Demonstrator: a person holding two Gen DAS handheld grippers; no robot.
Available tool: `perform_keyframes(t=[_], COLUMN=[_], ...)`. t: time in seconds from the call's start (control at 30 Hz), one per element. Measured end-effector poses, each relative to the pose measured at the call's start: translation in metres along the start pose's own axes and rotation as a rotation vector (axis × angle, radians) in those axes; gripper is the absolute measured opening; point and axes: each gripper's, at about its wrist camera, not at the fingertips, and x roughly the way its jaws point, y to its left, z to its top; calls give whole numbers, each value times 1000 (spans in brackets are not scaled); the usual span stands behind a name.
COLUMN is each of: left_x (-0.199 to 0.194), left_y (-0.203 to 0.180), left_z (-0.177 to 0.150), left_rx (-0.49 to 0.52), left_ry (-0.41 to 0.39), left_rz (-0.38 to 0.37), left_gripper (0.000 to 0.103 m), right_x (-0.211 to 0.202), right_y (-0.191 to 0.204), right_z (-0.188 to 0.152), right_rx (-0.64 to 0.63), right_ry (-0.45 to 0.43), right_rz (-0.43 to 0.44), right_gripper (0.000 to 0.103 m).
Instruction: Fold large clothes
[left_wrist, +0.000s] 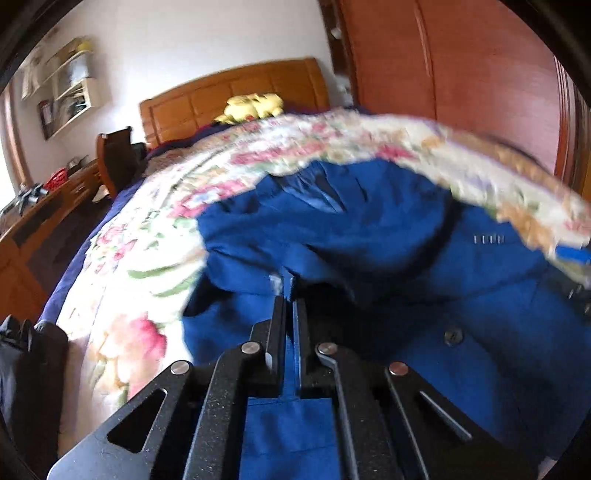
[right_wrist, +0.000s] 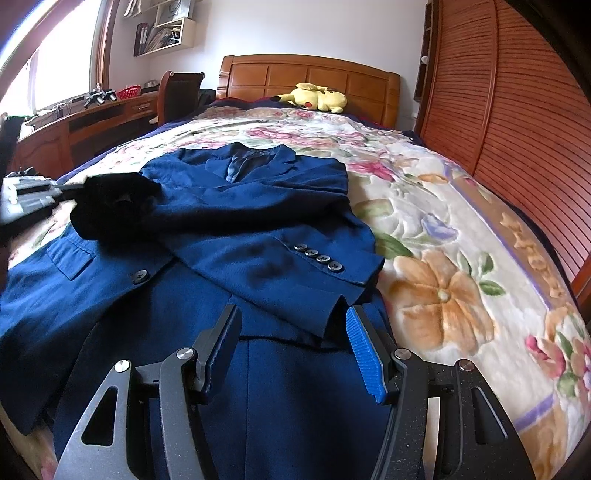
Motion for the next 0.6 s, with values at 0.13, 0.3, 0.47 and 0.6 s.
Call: perform_keyframes(t=[0.13,0.3,0.47,0.6], left_x=[-32,-46,-60,-67], left_y=[13,6,-3,-14], left_z=[-3,-29,-51,-65], left_rx=[2,49,87,120], left_ry=[-82,-46,-31,-8], left_rz=[-39,-74,-107,-140], left_gripper=[3,3,4,3], right_x=[0,0,-2,-3], right_y=[-2,-5,-4,-5], right_z=[-1,-2,-2,-4], right_rx=[1,9,6,8], right_ry=[-1,3,1,3], right_rz=[1,5,2,1], right_gripper=[61,61,61,61])
